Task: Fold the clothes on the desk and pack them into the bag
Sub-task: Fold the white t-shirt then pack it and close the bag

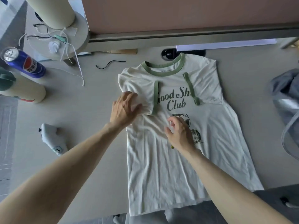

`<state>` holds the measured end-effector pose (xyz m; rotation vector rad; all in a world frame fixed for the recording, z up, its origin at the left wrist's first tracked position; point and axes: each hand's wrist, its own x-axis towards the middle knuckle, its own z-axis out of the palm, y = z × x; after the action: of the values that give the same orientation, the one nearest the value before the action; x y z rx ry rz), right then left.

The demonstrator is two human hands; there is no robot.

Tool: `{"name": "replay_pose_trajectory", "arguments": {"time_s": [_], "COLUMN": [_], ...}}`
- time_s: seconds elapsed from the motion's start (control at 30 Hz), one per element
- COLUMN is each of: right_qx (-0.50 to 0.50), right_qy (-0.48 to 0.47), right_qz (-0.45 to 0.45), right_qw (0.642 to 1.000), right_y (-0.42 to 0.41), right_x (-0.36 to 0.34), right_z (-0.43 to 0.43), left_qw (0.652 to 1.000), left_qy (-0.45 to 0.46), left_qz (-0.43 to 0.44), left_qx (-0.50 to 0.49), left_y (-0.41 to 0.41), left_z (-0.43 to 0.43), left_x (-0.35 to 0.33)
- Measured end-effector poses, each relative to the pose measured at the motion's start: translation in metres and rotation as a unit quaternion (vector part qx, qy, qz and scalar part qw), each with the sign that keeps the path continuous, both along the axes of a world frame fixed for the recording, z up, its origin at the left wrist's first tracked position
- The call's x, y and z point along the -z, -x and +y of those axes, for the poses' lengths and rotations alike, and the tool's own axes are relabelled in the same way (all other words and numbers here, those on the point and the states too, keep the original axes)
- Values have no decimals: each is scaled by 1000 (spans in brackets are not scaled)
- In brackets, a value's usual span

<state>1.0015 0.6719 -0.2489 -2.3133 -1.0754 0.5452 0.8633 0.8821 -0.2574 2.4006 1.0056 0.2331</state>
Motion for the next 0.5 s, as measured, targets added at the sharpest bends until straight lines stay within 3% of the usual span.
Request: {"name": "replay_pose_trajectory", "arguments": {"time_s": [0.1, 0.23, 0.5], "right_qx": [-69, -148, -151], "right_qy": [-4, 71, 145], "right_qz": [-96, -162, -155], "right_qw": [993, 973, 965], "right_y": [-1, 2, 0], "right_x": [16, 32, 24], "right_z": [-27, -51, -97], "left_qw": [985, 973, 964], "left_qy": [-38, -5, -23], "left_qz": [93, 207, 256], "left_qx": [137, 101, 63], "left_y": [26, 24, 45], "left_z": [-31, -42, -103], "left_x": [19, 19, 8]}}
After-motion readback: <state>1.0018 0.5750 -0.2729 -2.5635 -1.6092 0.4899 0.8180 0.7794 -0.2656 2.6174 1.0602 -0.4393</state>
